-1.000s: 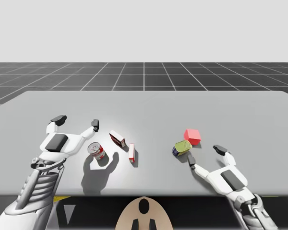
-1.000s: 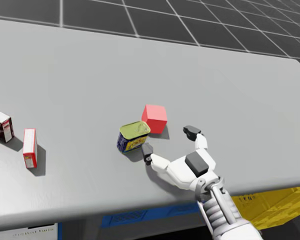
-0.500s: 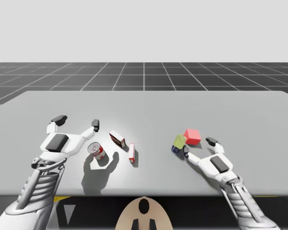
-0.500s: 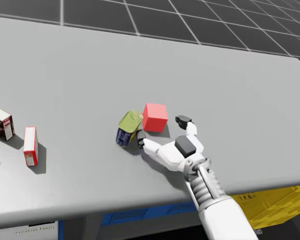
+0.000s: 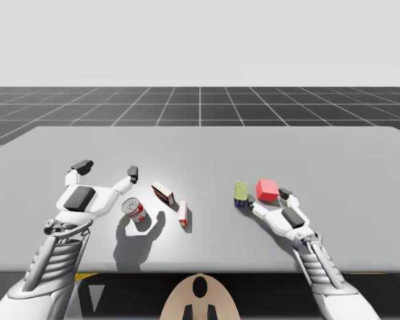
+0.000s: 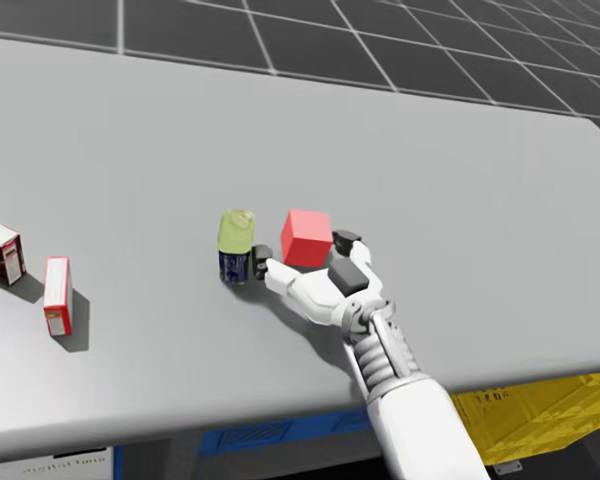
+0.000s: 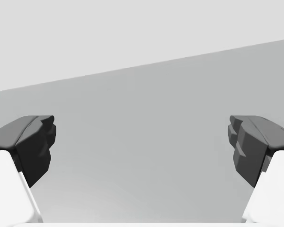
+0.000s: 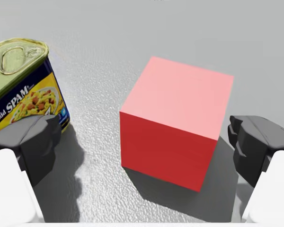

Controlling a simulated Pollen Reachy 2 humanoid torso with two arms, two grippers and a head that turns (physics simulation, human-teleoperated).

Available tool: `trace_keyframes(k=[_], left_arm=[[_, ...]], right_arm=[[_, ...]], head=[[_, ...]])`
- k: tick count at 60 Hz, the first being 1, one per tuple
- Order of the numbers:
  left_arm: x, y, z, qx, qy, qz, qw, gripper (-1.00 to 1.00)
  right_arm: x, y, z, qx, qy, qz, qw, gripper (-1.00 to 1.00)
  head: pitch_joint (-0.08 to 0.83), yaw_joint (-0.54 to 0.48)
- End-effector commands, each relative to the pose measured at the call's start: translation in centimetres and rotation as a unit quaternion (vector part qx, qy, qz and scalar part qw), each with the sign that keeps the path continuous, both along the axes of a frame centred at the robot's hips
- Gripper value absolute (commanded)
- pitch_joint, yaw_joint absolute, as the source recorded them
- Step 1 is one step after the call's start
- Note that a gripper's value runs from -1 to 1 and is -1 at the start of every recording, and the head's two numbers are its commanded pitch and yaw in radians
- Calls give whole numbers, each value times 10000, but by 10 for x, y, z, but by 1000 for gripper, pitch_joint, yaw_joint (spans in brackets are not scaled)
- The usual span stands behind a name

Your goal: Find the red cube and pick it up.

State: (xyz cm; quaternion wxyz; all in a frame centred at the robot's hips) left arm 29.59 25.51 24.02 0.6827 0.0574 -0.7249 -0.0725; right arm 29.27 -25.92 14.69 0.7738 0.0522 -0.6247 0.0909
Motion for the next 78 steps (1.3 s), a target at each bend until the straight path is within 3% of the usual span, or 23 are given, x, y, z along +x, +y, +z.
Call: trace_keyframes(k=[1, 12, 28, 31, 32, 34, 36, 37, 39, 44, 61, 78], left_arm=[[0, 0, 0, 1, -2, -5, 10000, -1000], [0, -1, 0, 1, 0, -17, 10000, -1000], [0, -2, 0, 15, 14, -36, 10000, -1000], [0, -2, 0, 19, 19, -37, 10000, -1000], [0, -2, 0, 21, 20, -35, 10000, -1000], [0, -2, 0, 20, 25, -34, 10000, -1000], [0, -2, 0, 20, 29, -33, 10000, -1000], [0, -2, 0, 21, 32, -33, 10000, -1000], [0, -2, -1, 20, 35, -32, 10000, -1000], [0, -2, -1, 22, 41, -36, 10000, -1000], [-1, -2, -1, 19, 53, -28, 10000, -1000], [-1, -2, -2, 16, 60, -19, 10000, -1000]], right_arm=[[12, 11, 5, 305, -5, -116, 9995, -1000], [21, 13, 6, 417, 20, -303, 9987, -1000], [26, 11, 4, 198, -87, -549, 9983, -1000], [26, 11, 3, 189, -67, -543, 9983, -890], [26, 11, 2, 85, -108, -580, 9982, -670], [26, 11, 2, 52, -110, -585, 9982, -487], [25, 11, 1, 1, -114, -610, 9981, -118], [25, 11, 0, -39, -127, -658, 9977, 239], [25, 11, -1, -40, -96, -670, 9977, 702], [24, 11, -3, -59, -47, -687, 9976, 927], [23, 11, -4, -86, -42, -690, 9976, 965], [22, 12, -5, -90, -35, -646, 9979, 965]], head=[[649, -373], [646, -375], [649, -376], [650, -376], [650, -377], [650, -377], [650, -378], [650, -378], [650, -378], [651, -379], [608, -379], [395, -390]])
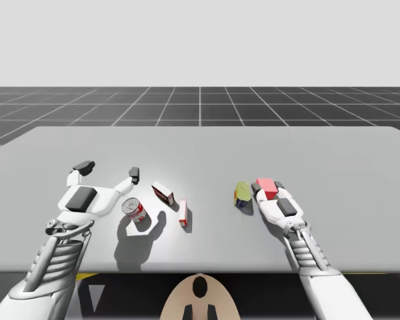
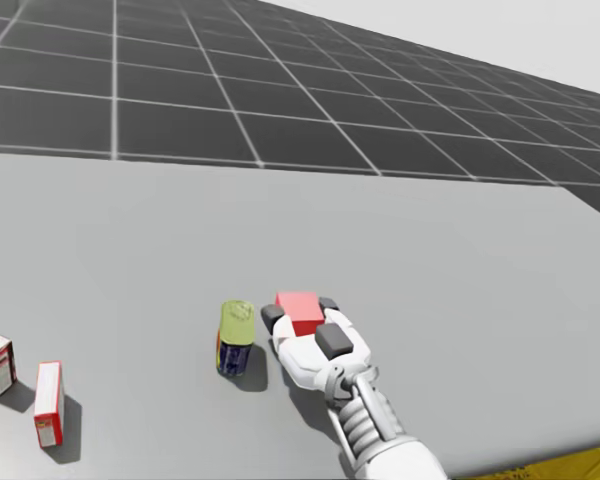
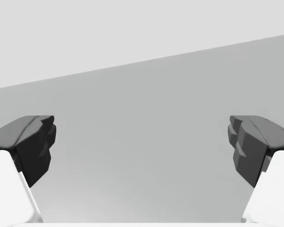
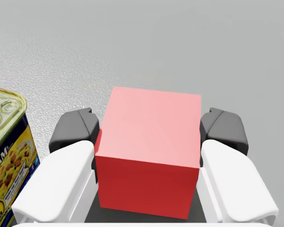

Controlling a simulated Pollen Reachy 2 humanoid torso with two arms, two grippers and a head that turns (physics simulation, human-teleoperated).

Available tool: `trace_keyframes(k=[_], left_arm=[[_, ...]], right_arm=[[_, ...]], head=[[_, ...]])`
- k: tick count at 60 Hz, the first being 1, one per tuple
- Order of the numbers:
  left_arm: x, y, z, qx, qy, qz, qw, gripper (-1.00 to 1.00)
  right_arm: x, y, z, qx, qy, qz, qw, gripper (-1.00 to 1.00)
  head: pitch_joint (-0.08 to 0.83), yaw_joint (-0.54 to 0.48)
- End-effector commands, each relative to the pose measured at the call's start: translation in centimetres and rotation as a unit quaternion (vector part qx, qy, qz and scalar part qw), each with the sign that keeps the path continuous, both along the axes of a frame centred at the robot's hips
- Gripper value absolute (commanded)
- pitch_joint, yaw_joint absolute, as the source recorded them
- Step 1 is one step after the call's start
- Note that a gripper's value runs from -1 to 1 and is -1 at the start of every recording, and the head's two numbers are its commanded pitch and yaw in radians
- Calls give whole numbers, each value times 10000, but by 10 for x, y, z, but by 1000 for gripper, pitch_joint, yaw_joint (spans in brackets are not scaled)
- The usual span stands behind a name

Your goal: Find the red cube and pick it up.

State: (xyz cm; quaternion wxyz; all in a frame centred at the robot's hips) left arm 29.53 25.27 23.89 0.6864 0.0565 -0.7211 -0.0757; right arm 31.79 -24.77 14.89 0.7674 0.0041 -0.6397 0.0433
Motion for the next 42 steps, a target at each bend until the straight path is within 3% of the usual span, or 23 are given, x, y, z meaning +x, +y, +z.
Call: trace_keyframes(k=[1, 11, 19, 35, 36, 42], left_arm=[[0, 0, 0, -2, 5, 5, 10000, -1000], [0, 1, 0, -12, 3, 7, 10000, -1000], [0, 1, 0, -19, 1, 16, 10000, -1000], [1, 2, 1, -23, -5, 25, 10000, -1000], [0, 2, 1, -25, -6, 25, 10000, -1000], [0, 2, 1, -27, -9, 27, 10000, -1000]], right_arm=[[-3, 0, -7, -22, 145, 29, 9999, 958], [-6, 1, -3, -27, 89, 52, 9999, 978], [-14, 6, 19, -85, -151, 190, 9997, 1000], [-33, 15, 93, -291, -1029, 361, 9936, 1000], [-37, 16, 108, -340, -1224, 366, 9912, 1000], [-47, 20, 135, -428, -1603, 393, 9854, 1000]], head=[[390, -392], [358, -401], [352, -401], [355, -398], [356, -398], [355, -398]])
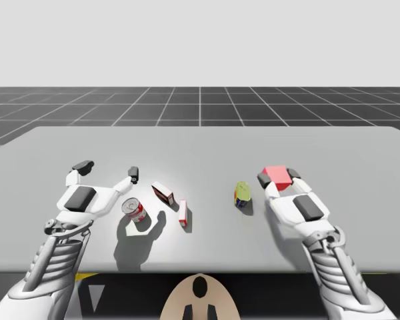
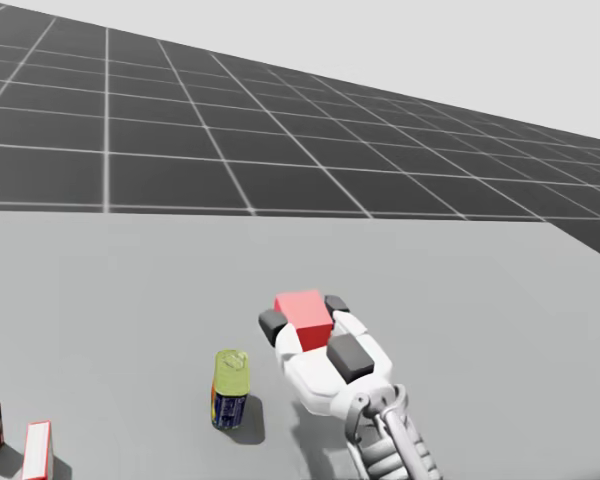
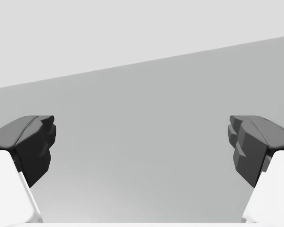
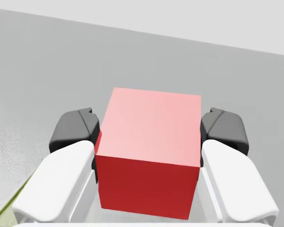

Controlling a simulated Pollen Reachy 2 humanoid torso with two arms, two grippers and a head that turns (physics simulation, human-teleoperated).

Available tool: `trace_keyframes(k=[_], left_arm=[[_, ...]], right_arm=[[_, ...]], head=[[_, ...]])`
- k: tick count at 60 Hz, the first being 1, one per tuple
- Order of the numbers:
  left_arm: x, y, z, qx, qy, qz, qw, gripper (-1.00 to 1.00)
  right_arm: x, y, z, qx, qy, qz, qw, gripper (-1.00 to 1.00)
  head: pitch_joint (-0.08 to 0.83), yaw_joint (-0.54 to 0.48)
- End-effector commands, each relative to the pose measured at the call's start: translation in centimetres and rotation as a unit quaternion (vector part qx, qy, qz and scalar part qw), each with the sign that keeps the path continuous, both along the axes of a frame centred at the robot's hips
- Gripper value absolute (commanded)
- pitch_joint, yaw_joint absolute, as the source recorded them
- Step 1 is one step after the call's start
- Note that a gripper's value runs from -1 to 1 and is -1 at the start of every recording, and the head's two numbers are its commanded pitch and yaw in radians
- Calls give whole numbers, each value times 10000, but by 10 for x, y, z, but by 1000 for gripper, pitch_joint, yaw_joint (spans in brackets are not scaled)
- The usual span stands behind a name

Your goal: Find the red cube and pick it up.

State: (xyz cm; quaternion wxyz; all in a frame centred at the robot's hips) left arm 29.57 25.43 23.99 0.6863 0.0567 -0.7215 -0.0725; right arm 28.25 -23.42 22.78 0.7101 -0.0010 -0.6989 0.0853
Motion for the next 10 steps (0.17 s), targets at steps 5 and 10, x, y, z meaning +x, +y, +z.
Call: trace_keyframes(k=[5, 10], left_arm=[[0, 0, 0, -6, -6, 2, 10000, -1000], [0, 1, 0, -11, -12, 8, 10000, -1000]], right_arm=[[-19, 9, 78, -179, -1130, 76, 9934, 1000], [-29, 12, 104, -261, -1563, 41, 9874, 1000]], head=[[354, -398], [353, -396]])
